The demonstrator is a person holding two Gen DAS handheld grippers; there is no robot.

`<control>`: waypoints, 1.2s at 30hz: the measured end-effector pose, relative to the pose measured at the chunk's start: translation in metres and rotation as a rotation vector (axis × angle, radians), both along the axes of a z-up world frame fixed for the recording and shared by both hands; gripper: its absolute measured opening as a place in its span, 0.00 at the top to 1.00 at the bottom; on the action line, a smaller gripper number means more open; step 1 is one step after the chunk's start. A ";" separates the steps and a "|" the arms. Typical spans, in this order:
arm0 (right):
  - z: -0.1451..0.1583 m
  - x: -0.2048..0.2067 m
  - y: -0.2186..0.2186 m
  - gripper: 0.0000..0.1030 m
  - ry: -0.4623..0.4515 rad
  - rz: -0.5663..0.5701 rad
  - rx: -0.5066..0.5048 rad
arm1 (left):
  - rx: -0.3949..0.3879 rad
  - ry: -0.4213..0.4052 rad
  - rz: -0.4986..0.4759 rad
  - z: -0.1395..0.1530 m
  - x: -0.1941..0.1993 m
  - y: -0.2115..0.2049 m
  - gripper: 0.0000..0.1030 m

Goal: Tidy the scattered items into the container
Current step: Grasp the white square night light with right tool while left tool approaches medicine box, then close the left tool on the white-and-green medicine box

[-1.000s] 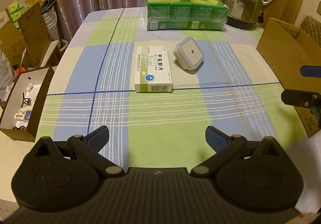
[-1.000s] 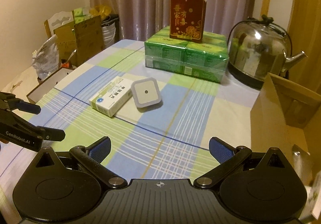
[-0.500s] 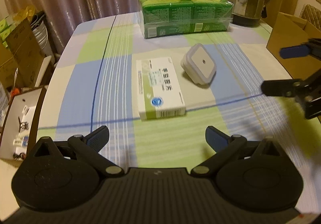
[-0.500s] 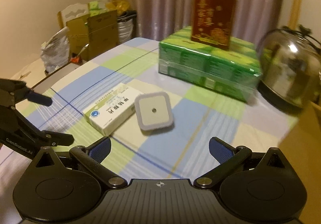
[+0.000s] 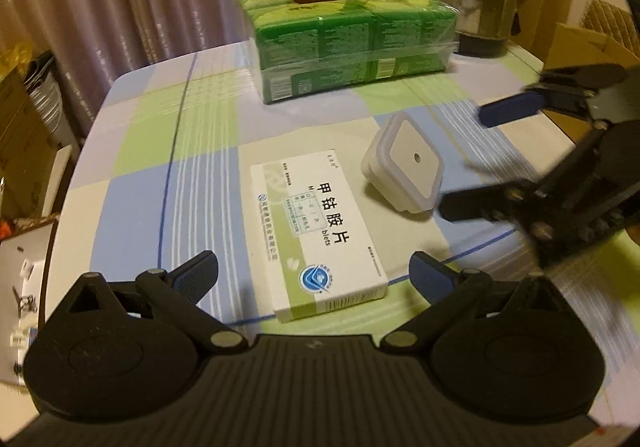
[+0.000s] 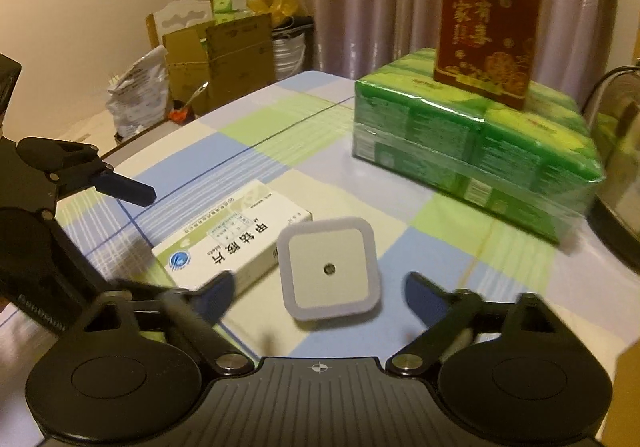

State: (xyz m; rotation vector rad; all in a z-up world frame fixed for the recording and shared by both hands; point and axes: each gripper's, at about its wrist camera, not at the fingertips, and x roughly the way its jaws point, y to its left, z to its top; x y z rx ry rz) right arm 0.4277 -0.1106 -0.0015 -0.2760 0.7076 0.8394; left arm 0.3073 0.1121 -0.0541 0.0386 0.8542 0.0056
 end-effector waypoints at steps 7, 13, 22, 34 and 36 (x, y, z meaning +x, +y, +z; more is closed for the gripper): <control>-0.017 0.020 0.016 0.24 0.005 0.015 -0.027 | 0.014 0.007 -0.016 -0.008 0.003 0.007 0.03; -0.026 0.028 0.019 0.39 0.022 0.005 -0.035 | -0.005 0.001 -0.029 -0.012 0.007 0.008 0.03; -0.022 0.018 0.000 0.39 0.009 -0.180 -0.081 | 0.006 0.020 -0.020 -0.013 0.034 -0.003 0.06; -0.019 -0.003 -0.025 0.39 0.039 -0.266 -0.078 | 0.018 0.088 0.057 -0.020 0.051 -0.009 0.33; -0.018 -0.011 -0.029 0.39 0.049 -0.268 -0.065 | 0.010 0.091 0.043 -0.018 0.039 -0.013 0.33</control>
